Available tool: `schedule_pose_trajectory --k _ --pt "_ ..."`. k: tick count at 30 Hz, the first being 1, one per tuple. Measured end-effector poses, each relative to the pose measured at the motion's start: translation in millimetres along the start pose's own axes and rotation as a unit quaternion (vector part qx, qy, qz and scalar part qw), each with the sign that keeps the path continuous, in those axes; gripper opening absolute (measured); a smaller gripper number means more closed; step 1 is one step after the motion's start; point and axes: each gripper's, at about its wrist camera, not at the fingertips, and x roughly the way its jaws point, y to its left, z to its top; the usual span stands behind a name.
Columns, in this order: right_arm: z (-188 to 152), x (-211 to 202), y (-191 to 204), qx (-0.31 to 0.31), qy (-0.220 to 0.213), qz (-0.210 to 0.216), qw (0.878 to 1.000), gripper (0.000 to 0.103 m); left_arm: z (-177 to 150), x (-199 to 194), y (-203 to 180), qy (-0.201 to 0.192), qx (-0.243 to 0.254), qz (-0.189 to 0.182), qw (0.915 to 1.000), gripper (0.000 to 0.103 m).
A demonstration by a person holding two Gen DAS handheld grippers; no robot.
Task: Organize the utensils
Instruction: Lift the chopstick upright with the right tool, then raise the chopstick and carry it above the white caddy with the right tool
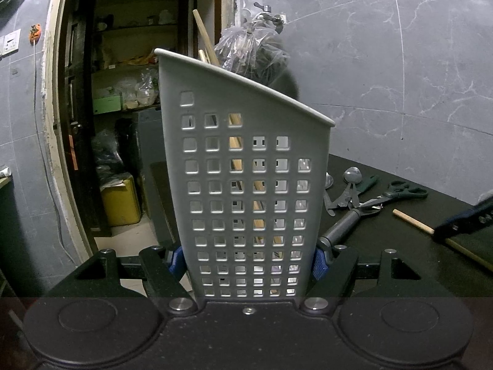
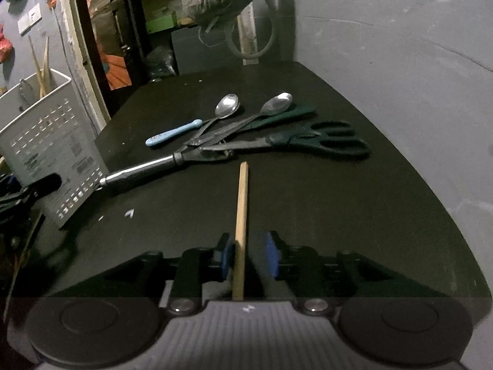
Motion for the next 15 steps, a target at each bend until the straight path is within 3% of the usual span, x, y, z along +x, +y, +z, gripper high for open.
schedule_pose_trajectory --k 6,7,10,15 --pt "24.2 25.6 3.4 -0.018 0.01 0.005 1.0 0.034 0.1 0.0 -0.1 0.0 0.0 0.0 1.0 0.075" --pt "27.1 28.3 5.4 -0.023 0.013 0.003 1.0 0.033 0.0 0.1 -0.1 0.0 0.0 0.0 1.0 0.075" --pt "31.4 33.1 12.8 -0.045 0.02 -0.006 0.999 0.007 0.1 0.1 -0.3 0.0 0.0 -0.001 1.0 0.075" --pt "36.2 34.3 11.5 -0.031 0.027 0.011 0.999 0.007 -0.8 -0.5 0.9 -0.001 0.0 -0.002 1.0 0.075"
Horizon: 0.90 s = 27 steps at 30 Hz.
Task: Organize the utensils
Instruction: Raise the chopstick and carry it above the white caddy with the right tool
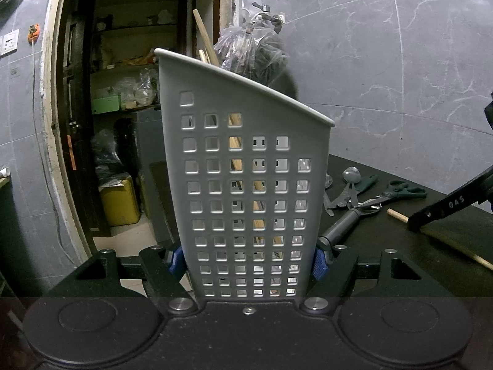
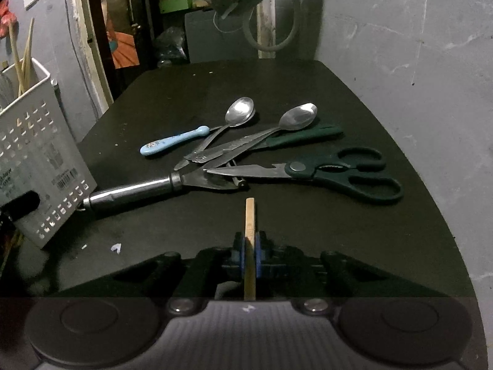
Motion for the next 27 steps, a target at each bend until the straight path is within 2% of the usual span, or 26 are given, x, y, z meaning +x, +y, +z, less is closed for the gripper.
schedule_pose_trajectory --k 4,11,19,27 --pt "0.4 -11.5 1.9 0.01 -0.034 0.031 0.999 0.007 -0.7 -0.7 0.1 0.001 0.0 -0.001 1.0 0.075" --pt "6.3 -49.5 14.7 0.004 -0.152 0.076 0.985 0.007 0.1 0.6 0.8 0.002 0.0 0.0 1.0 0.075" --pt "8.3 -67.3 21.4 0.001 -0.251 0.097 0.963 0.007 0.2 0.7 0.4 0.001 0.0 0.0 1.0 0.075" --pt "-6.2 -78.6 28.3 -0.002 -0.361 0.083 0.929 0.007 0.4 0.7 0.6 0.001 0.0 0.0 1.0 0.075"
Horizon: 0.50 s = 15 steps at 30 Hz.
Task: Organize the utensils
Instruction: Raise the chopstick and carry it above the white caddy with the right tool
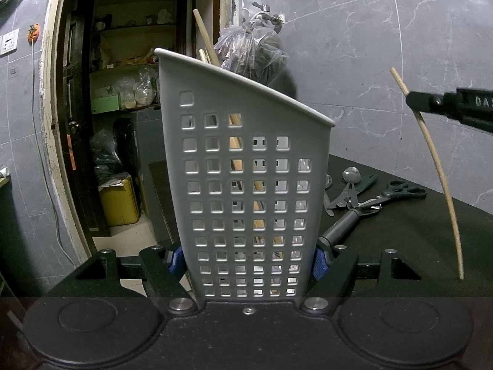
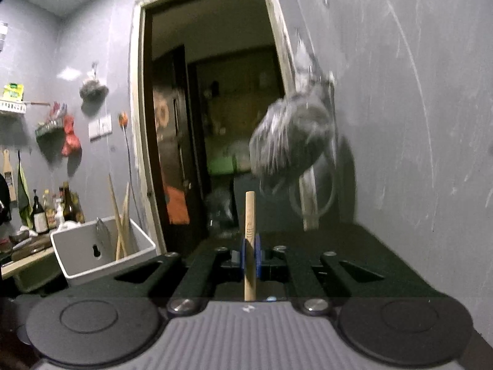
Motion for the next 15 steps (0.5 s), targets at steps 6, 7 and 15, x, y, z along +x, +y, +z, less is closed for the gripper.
schedule_pose_trajectory --k 6,7,15 --pt "-16.5 -8.1 -3.8 0.028 -0.026 -0.011 0.999 0.007 -0.1 0.1 0.0 0.0 0.0 0.0 1.0 0.075" --pt "-16.2 -7.2 -4.3 0.03 -0.026 -0.012 0.999 0.007 -0.1 0.0 -0.2 0.0 0.0 0.0 1.0 0.075" --pt "-6.4 -9.2 -5.6 0.026 -0.041 -0.005 0.999 0.007 -0.2 -0.1 0.1 0.0 0.001 0.0 1.0 0.075"
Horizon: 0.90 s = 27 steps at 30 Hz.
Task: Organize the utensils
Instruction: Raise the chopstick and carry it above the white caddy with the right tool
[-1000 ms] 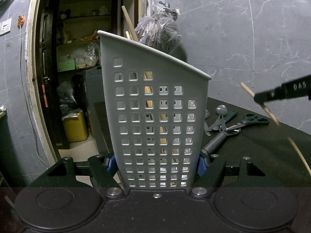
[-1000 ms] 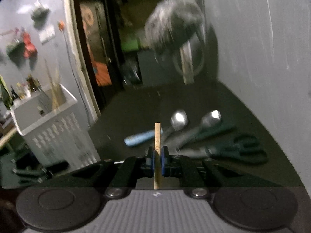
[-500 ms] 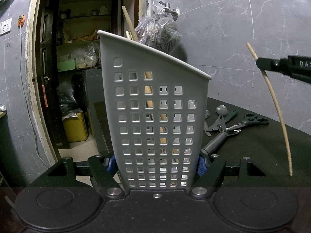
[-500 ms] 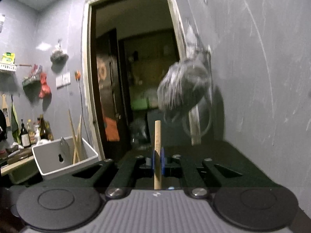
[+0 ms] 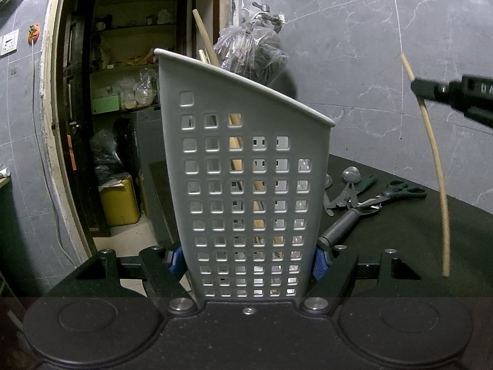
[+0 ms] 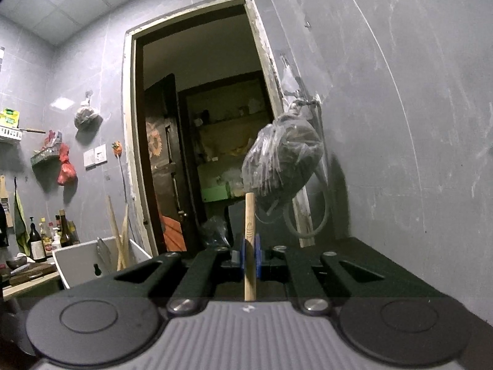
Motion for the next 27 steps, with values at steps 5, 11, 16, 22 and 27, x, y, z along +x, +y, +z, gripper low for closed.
schedule_pose_trajectory --k 5,11,16,22,27 --pt "12.8 -0.2 9.9 -0.005 -0.03 0.018 0.999 0.007 0.2 0.1 -0.3 0.0 0.0 0.0 1.0 0.075" --pt "39.8 12.1 31.0 -0.026 -0.062 0.048 0.997 0.007 0.2 0.1 0.0 0.0 0.0 0.0 1.0 0.075" --pt "80.2 28.9 59.0 -0.059 -0.081 0.085 0.991 0.007 0.2 0.1 -0.5 0.0 0.0 0.0 1.0 0.075" --pt "122.0 49.1 99.2 -0.084 -0.107 0.133 0.982 0.007 0.2 0.2 -0.6 0.0 0.0 0.0 1.0 0.075" --pt "119.4 68.6 121.8 -0.068 -0.111 0.168 0.977 0.007 0.2 0.3 -0.5 0.0 0.0 0.001 1.0 0.075"
